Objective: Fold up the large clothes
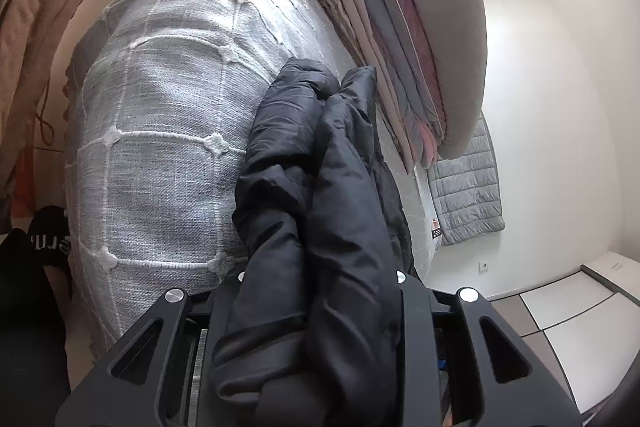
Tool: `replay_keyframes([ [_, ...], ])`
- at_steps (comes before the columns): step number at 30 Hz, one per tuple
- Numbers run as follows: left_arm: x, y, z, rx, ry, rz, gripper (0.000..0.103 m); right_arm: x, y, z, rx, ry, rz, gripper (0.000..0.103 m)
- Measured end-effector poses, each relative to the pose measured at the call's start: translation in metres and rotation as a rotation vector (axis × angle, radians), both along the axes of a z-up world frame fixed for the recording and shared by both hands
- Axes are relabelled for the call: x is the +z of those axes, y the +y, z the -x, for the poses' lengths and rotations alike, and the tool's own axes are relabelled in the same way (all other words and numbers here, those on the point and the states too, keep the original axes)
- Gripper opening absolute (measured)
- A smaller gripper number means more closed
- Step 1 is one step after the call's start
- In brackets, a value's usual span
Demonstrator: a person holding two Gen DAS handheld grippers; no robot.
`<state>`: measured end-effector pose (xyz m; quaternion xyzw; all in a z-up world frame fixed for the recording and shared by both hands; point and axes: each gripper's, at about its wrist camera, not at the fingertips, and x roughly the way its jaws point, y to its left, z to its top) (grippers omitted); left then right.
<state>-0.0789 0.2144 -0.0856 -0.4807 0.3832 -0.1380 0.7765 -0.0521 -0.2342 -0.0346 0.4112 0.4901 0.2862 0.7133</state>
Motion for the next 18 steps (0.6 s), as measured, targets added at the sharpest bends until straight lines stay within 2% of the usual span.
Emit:
replay_keyframes([
  [1, 0.000, 0.000, 0.000, -0.001, 0.001, 0.000, 0.024, 0.010, 0.001, 0.003, -0.010, -0.036, 0.048, 0.075],
  [4, 0.000, 0.000, 0.000, -0.002, 0.001, -0.003, 0.024, 0.043, -0.003, 0.020, -0.051, -0.149, 0.330, 0.075],
  [5, 0.001, -0.001, -0.001, -0.001, 0.000, -0.005, 0.024, 0.052, 0.000, 0.024, -0.058, -0.185, 0.480, 0.075],
  [6, 0.001, -0.001, -0.001, -0.001, -0.001, -0.005, 0.024, 0.054, 0.003, 0.026, -0.058, -0.198, 0.558, 0.075],
  [10, 0.006, -0.002, 0.001, 0.000, -0.012, -0.010, 0.024, 0.046, 0.008, 0.024, -0.021, -0.185, 0.625, 0.075],
  [13, 0.017, -0.006, 0.001, -0.009, -0.031, -0.024, 0.024, 0.024, 0.026, 0.016, 0.030, -0.172, 0.774, 0.076],
  [15, 0.026, -0.010, 0.002, -0.022, -0.051, -0.033, 0.024, 0.012, 0.034, 0.015, 0.050, -0.176, 0.826, 0.080],
  [18, 0.040, -0.018, 0.003, -0.038, -0.082, -0.055, 0.024, 0.009, 0.036, 0.016, 0.055, -0.172, 0.859, 0.081],
])
